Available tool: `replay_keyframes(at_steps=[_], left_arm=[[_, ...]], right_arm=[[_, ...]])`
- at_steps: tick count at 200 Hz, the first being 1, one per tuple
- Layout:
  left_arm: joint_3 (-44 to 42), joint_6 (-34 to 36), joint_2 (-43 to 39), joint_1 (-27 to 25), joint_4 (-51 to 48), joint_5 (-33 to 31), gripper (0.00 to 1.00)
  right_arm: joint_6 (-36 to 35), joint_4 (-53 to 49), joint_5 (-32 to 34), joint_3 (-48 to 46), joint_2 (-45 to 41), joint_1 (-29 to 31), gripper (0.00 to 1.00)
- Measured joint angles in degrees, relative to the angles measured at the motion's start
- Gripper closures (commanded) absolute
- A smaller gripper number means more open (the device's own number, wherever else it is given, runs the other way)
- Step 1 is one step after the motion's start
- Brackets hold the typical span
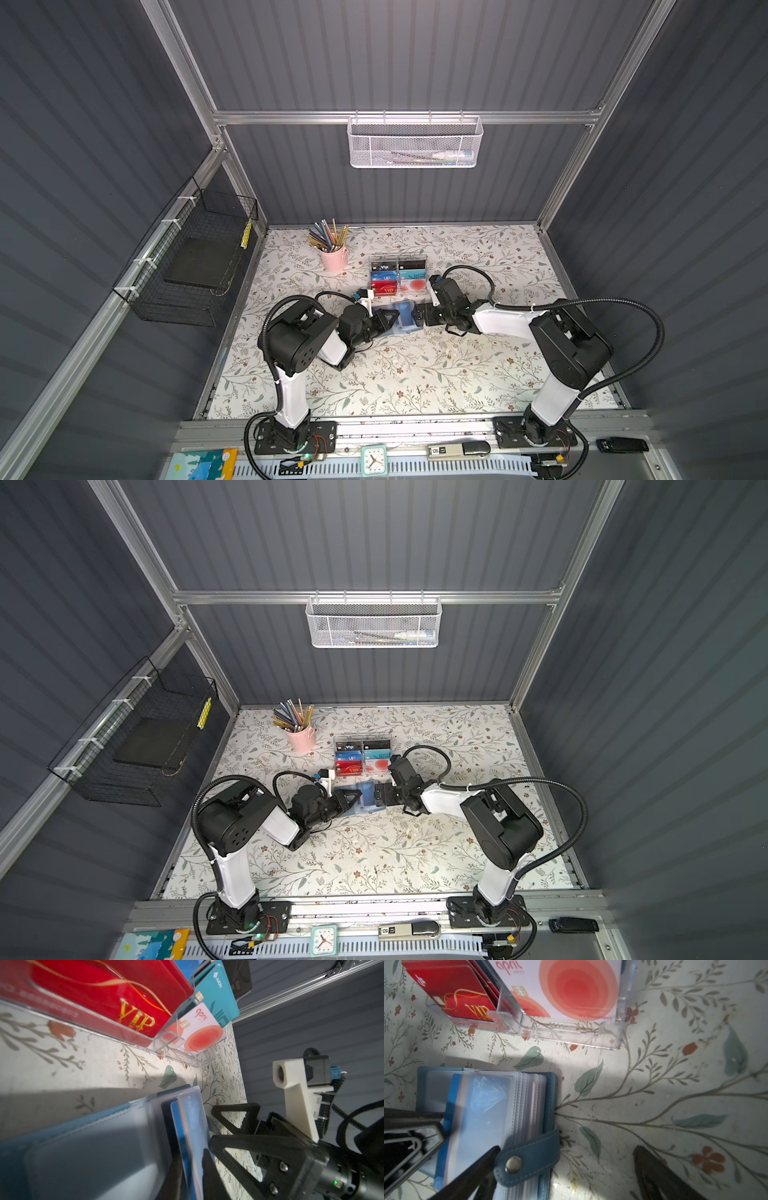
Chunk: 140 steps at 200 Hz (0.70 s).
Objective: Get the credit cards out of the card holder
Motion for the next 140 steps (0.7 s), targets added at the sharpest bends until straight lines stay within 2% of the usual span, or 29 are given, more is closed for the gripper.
replay_keyframes(at_steps=[43, 95, 140], left_arm=[[-0.22, -0.42, 0.24, 0.00, 1.18, 1.01, 1.00], [-0.26, -0.07, -0.31, 0.00, 0.37, 1.16, 1.00], [-1.09, 1.95, -4.76, 0.39, -4.39, 0.96, 1.00]], right_arm=[[-0.07, 0.04, 0.02, 0.00, 0.02, -0.15, 0.01], [-0.44, 0.00, 0.02, 0.00, 0.02, -0.24, 0.01], [-0.46, 0.00, -0.02, -0.02, 0.02, -0.48, 0.01]])
